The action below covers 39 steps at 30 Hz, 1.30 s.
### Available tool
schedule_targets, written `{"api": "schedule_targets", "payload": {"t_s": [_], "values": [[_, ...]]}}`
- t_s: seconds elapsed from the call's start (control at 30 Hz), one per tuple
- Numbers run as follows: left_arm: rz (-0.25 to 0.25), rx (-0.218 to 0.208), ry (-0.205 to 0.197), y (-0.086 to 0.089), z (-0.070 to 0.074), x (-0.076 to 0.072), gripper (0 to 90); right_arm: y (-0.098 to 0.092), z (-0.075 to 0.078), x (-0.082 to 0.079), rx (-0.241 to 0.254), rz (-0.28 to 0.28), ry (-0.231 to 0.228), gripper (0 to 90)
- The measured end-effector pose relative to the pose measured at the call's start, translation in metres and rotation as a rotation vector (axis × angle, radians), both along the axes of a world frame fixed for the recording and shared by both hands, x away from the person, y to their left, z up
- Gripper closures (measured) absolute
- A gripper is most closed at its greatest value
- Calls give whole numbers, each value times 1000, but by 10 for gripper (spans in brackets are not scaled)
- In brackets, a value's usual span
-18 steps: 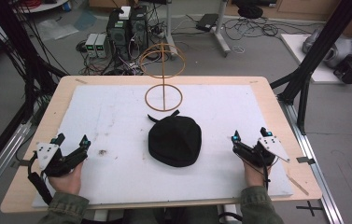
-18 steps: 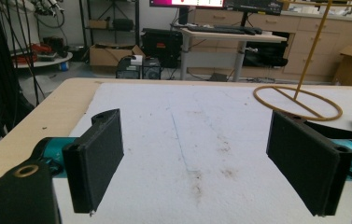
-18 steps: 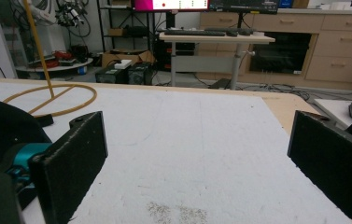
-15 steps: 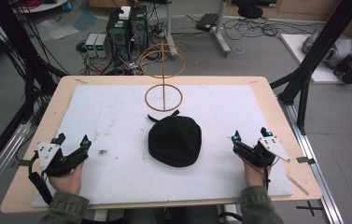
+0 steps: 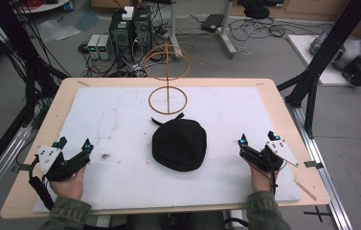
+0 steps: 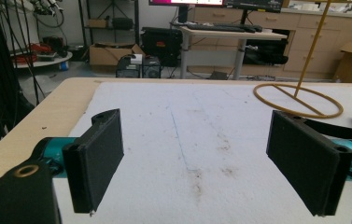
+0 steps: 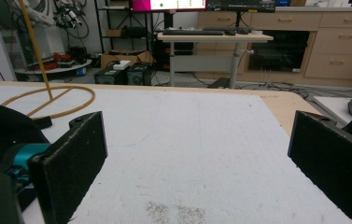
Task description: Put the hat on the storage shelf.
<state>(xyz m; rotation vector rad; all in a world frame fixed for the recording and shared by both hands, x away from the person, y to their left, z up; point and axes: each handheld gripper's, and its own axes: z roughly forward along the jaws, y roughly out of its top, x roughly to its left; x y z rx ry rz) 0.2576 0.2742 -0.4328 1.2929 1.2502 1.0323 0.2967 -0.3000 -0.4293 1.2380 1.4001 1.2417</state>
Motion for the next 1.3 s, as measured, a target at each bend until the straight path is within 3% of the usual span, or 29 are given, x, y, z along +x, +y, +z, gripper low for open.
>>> {"api": "schedule_targets", "payload": {"t_s": [0.33, 0.57, 1.3], "values": [[4, 1, 0, 0, 0, 0, 191, -1, 1, 0, 12, 7, -1, 37], [5, 2, 5, 0, 0, 1, 190, 3, 6, 0, 32, 59, 4, 37], [8, 5, 10, 0, -1, 2, 190, 31, 19, 0, 21, 224, 27, 38]]}}
